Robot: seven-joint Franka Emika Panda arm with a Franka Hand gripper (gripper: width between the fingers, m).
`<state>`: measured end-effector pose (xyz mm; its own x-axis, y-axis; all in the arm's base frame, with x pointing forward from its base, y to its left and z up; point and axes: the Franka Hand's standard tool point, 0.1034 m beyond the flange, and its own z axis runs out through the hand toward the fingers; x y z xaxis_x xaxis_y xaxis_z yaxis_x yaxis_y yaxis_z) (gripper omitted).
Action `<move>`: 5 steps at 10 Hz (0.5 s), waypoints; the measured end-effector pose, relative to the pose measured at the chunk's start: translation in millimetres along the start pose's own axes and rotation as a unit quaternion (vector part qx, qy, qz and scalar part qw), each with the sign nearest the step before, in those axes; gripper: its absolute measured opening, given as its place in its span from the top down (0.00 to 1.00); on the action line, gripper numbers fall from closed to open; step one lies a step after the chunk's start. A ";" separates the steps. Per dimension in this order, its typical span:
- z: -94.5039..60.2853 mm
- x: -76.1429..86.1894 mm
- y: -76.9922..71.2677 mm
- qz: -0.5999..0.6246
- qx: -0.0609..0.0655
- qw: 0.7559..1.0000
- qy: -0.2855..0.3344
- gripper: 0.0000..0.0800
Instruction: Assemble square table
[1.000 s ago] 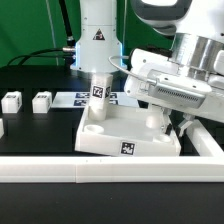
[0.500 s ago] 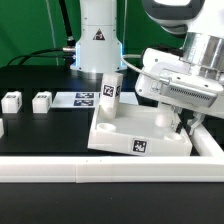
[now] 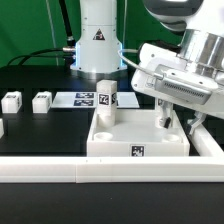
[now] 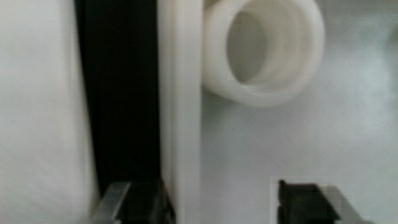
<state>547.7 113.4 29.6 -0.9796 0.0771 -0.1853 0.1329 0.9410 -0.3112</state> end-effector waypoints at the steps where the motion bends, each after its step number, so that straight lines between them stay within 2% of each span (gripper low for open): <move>1: -7.1 -4.4 -4.2 0.011 0.006 1.000 -0.003 0.43; 2: -21.6 -12.4 -5.0 0.021 0.003 1.000 -0.015 0.25; 3: -32.2 -17.4 -9.6 0.031 0.001 0.999 -0.022 0.21; 4: -42.7 -23.9 -19.4 0.035 -0.002 0.999 -0.031 0.21; 5: -53.5 -30.5 -36.7 0.036 -0.016 0.998 -0.043 0.19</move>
Offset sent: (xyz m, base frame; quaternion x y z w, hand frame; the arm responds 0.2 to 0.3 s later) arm -0.0019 -0.0206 0.0561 -0.0124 -0.0319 0.0324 0.9989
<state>564.6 94.2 96.6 -0.9512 0.1181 -0.2851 0.1965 0.9442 -0.2644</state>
